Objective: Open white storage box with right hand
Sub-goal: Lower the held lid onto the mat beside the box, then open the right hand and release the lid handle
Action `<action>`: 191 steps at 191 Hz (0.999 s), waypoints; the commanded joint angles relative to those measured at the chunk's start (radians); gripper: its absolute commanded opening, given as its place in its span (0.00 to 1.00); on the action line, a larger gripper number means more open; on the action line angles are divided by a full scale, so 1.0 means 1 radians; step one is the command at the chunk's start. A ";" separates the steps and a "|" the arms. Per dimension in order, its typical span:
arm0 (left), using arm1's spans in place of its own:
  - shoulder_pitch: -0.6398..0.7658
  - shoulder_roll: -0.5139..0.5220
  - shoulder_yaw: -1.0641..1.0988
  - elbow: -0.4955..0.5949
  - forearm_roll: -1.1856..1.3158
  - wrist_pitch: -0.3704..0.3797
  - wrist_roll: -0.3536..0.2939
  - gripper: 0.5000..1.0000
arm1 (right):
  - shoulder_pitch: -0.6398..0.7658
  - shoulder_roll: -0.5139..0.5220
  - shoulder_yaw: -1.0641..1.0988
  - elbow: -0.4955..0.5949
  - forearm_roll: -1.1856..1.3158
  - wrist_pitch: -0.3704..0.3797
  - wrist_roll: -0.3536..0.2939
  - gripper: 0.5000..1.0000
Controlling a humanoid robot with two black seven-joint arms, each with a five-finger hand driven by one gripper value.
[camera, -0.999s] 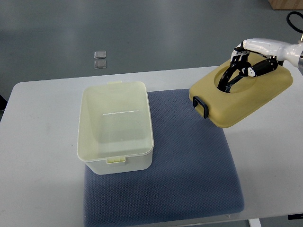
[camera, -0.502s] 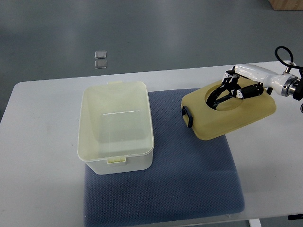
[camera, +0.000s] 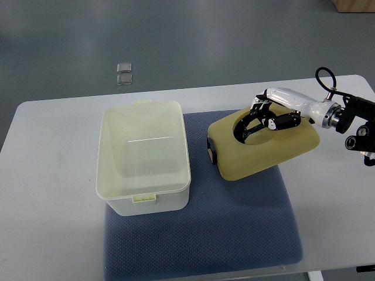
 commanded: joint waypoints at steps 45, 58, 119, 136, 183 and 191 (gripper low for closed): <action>0.000 0.000 -0.001 0.004 0.000 0.000 0.000 1.00 | -0.109 0.058 0.079 -0.002 -0.001 -0.026 0.000 0.60; 0.000 0.000 -0.001 0.004 0.000 0.000 0.000 1.00 | -0.117 0.055 0.075 -0.002 -0.017 -0.023 0.000 0.79; 0.000 0.000 0.000 0.004 0.000 0.000 0.000 1.00 | -0.100 -0.004 0.039 0.015 -0.086 -0.005 0.000 0.86; 0.000 0.000 0.000 0.006 0.000 0.000 0.000 1.00 | -0.071 -0.031 0.033 0.026 -0.086 0.033 0.000 0.86; 0.000 0.000 0.000 0.001 0.000 0.000 0.000 1.00 | 0.099 -0.178 0.059 0.149 -0.075 0.148 0.000 0.86; 0.000 0.000 0.002 -0.002 0.000 0.000 0.000 1.00 | 0.124 -0.205 0.075 0.162 -0.070 0.176 0.000 0.86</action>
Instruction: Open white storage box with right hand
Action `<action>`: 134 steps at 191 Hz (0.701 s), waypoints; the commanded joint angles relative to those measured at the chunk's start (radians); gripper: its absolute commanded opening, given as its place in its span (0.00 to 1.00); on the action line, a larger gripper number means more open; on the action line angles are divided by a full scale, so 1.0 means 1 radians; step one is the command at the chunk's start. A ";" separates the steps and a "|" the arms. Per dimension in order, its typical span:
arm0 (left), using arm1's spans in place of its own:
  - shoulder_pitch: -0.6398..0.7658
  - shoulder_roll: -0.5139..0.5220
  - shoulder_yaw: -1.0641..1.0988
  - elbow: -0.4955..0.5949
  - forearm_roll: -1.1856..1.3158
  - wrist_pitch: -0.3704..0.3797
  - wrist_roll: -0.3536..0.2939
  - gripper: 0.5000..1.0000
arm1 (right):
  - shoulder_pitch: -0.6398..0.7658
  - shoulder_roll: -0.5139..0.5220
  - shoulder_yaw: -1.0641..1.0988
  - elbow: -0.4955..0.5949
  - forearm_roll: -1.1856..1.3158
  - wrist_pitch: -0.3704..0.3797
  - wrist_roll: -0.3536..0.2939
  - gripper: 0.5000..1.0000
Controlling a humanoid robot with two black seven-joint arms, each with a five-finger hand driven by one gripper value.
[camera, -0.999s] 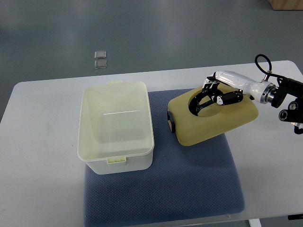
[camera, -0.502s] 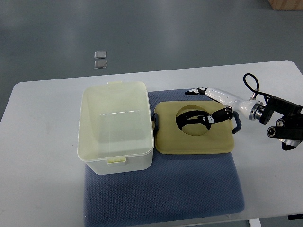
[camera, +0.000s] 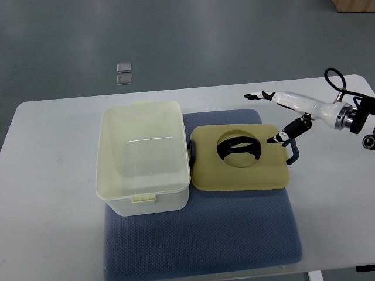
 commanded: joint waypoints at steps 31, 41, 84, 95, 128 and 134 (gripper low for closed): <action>0.000 0.000 0.000 -0.004 0.000 0.000 0.000 1.00 | 0.070 -0.088 0.208 0.043 0.195 0.190 0.000 0.86; 0.000 0.000 0.000 0.001 0.000 0.000 0.000 1.00 | 0.064 -0.087 0.270 0.035 0.313 0.219 0.000 0.86; 0.000 0.000 0.000 -0.002 0.000 0.000 0.000 1.00 | 0.009 0.024 0.486 -0.061 0.887 0.230 -0.109 0.86; 0.000 0.000 0.000 -0.004 0.000 0.000 0.000 1.00 | -0.031 0.056 0.548 -0.104 1.037 0.230 -0.163 0.86; 0.000 0.000 0.000 -0.007 0.001 0.000 0.000 1.00 | -0.155 0.152 0.764 -0.218 1.218 0.236 -0.227 0.86; 0.000 0.000 0.000 -0.009 0.003 0.000 0.000 1.00 | -0.186 0.175 0.804 -0.233 1.218 0.239 -0.237 0.86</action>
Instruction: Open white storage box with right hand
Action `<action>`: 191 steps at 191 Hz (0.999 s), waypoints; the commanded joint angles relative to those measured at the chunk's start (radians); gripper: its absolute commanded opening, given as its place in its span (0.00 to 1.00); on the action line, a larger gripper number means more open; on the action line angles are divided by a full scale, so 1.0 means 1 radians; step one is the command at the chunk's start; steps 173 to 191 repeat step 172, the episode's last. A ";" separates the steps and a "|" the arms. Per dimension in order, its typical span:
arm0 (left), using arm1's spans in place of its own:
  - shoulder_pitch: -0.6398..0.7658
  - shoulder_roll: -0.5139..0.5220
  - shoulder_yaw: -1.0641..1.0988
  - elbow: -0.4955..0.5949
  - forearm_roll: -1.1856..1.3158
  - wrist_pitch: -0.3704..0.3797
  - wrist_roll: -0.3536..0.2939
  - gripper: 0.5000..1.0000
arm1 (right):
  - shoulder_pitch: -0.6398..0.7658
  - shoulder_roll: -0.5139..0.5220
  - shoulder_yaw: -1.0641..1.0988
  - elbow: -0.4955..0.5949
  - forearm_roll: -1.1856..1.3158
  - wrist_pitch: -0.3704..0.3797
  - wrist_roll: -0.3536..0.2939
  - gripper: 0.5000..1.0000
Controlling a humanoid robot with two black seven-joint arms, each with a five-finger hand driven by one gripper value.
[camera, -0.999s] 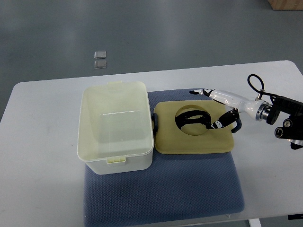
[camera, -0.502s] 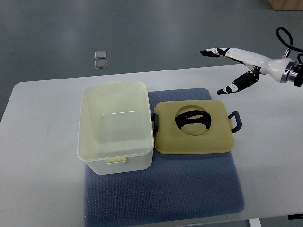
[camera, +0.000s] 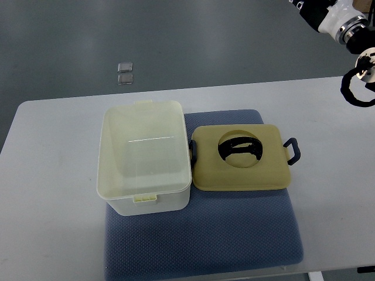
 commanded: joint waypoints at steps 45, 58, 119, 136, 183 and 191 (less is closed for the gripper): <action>0.000 0.000 0.000 0.001 0.001 0.000 0.000 1.00 | -0.297 0.158 0.328 -0.083 0.039 0.126 -0.078 0.86; 0.000 0.000 0.000 0.005 0.001 0.000 0.000 1.00 | -0.329 0.175 0.346 -0.091 0.033 0.178 -0.073 0.86; 0.000 0.000 0.000 -0.003 0.001 0.000 0.000 1.00 | -0.369 0.287 0.360 -0.355 0.025 0.368 -0.067 0.86; 0.000 0.000 0.000 -0.003 0.003 0.000 0.000 1.00 | -0.369 0.312 0.358 -0.434 0.024 0.430 -0.067 0.86; 0.000 0.000 0.000 -0.003 0.001 0.000 0.000 1.00 | -0.369 0.322 0.355 -0.463 0.022 0.436 -0.067 0.86; 0.000 0.000 0.000 -0.003 0.001 0.000 0.000 1.00 | -0.369 0.322 0.355 -0.463 0.022 0.436 -0.067 0.86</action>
